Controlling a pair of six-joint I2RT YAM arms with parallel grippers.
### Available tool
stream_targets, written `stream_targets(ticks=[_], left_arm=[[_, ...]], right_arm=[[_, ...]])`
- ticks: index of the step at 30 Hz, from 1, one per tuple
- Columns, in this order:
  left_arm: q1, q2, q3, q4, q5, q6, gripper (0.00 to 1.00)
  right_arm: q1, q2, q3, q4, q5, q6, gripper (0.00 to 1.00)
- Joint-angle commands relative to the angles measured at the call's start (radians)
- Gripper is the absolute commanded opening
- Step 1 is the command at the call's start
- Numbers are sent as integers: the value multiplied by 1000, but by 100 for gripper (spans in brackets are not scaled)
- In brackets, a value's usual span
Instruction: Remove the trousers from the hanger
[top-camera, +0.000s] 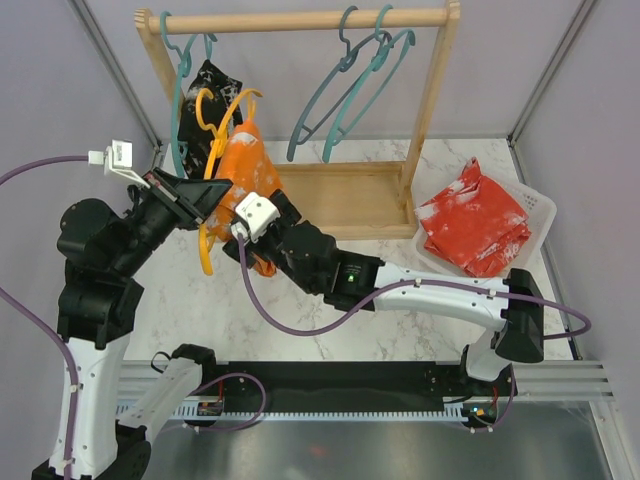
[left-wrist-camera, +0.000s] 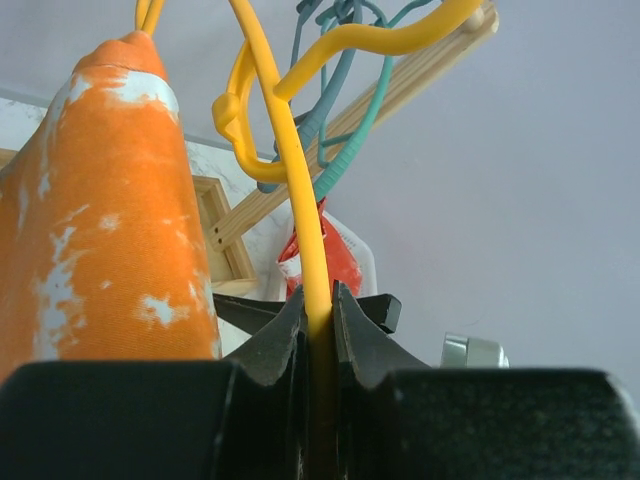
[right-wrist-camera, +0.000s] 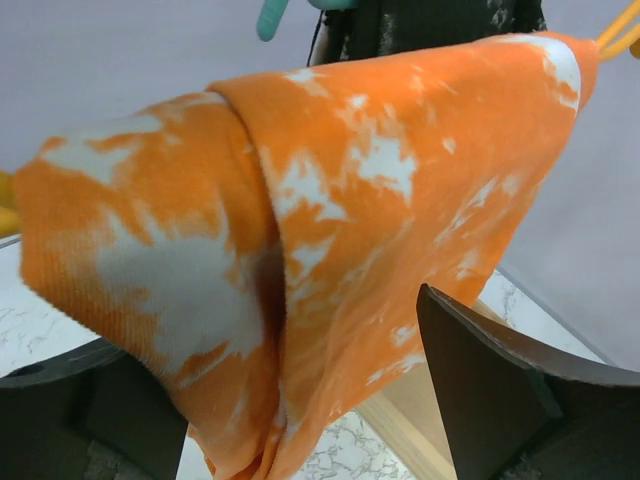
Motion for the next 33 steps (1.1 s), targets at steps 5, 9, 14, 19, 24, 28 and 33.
stream_targets(ticks=[5,9,14,19,24,28,33], left_arm=[[-4,-46,30,233,27,-30,2],[-4,-41,28,233,27,-30,2],[-4,-46,25,233,27,-30,2],[-4,-60,27,233,27,-30,2],[-4,-90,7,233,27,-30,2],[-4,-115,-24,233,27,-30,2],[-2,-132,-65,38,28,31,2]], right_arm=[[-86,21,66,24,-31,-35,81],[-89,31,77,36,-94,-81,74],[-106,47,116,21,-160,-96,53],[-138,54,192,-103,-313,-87,1],[-160,10,294,-307,-545,-115,0],[-158,-59,322,-457,-693,-159,0],[-177,-162,339,-497,-700,-165,0]])
